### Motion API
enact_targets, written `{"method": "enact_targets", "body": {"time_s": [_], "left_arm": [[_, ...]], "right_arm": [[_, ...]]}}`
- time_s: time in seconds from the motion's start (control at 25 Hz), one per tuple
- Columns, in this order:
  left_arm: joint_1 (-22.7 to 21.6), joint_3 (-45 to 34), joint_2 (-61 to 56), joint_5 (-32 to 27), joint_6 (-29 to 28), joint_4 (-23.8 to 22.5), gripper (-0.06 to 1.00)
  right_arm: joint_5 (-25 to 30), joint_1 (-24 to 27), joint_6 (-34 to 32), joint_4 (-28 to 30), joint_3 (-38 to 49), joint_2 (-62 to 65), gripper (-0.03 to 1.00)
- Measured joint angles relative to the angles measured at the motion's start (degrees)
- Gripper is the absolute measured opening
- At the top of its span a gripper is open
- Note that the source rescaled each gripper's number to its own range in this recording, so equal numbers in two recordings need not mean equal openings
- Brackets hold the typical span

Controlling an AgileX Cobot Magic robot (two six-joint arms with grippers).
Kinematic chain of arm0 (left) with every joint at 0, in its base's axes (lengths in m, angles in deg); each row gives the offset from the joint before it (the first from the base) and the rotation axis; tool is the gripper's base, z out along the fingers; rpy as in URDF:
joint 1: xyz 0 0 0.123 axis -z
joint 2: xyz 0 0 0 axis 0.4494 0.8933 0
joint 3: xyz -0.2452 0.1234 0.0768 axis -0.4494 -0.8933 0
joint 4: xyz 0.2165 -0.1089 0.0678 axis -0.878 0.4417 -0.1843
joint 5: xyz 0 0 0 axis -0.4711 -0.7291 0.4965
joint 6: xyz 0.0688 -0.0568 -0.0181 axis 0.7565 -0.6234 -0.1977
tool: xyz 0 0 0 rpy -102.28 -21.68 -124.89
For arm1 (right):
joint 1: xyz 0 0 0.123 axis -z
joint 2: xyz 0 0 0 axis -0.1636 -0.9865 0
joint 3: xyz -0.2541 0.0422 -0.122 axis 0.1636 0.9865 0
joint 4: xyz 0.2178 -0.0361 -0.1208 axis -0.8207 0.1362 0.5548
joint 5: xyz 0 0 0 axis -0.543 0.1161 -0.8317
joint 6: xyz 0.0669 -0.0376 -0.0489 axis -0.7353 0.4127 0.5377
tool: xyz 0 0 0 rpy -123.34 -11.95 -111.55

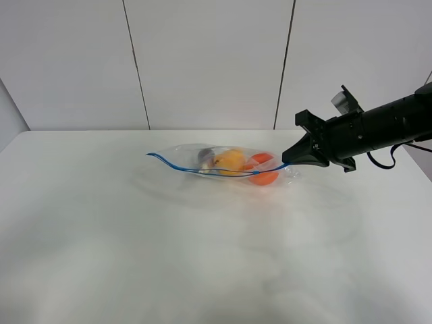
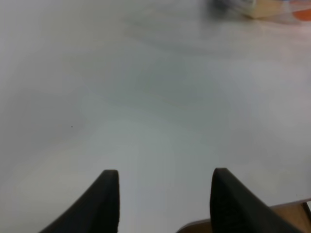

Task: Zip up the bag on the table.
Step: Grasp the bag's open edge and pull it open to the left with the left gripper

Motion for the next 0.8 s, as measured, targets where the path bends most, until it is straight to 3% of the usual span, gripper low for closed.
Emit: {"method": "enact_targets", "body": {"time_s": [0.28,0.8], "left_arm": [[0.0,3.2,2.03,3.67,0.0,2.35,1.0],[0.0,13.59,30.82,21.69,6.14,2.49,1.0]], "right_arm": [[0.52,0.0,0.41,0.0,0.0,0.0,0.0],[1.88,0.0,1.49,0.0,0.0,0.0,0.0]]}}
